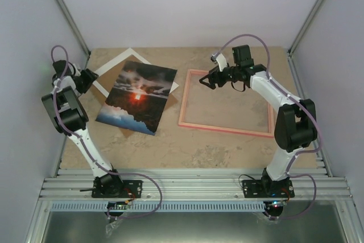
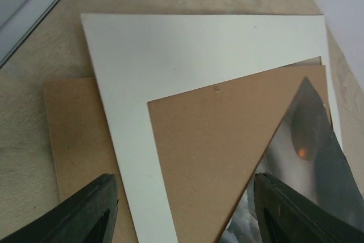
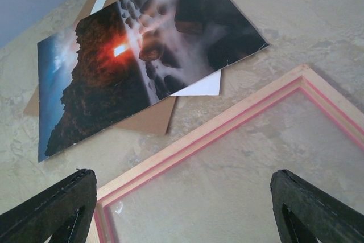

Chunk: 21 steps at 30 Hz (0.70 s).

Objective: Put the photo into the frame

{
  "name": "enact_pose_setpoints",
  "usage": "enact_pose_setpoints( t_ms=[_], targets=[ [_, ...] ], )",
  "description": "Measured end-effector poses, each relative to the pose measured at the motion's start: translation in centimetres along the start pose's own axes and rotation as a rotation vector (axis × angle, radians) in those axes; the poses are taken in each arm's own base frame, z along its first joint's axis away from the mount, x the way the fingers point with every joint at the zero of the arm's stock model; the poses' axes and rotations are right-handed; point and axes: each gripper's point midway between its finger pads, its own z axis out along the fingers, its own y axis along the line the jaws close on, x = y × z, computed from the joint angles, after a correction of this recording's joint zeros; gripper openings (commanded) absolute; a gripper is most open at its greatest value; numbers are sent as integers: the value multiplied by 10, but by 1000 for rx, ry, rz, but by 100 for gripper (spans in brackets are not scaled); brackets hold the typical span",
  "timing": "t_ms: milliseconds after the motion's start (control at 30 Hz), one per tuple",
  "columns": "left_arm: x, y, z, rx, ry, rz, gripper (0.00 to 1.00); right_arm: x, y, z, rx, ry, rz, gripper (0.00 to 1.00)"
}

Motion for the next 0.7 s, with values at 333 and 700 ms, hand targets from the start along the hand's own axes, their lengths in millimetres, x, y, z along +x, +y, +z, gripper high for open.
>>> enact_pose_setpoints(
  t_ms=[333, 700],
  targets=[
    [-7, 12, 9, -13, -36, -85, 67, 10, -5, 8, -3, 27, 17, 84],
    [-19, 18, 33, 50, -56, -127, 61, 19, -10, 13, 2, 69, 8, 82]
  ],
)
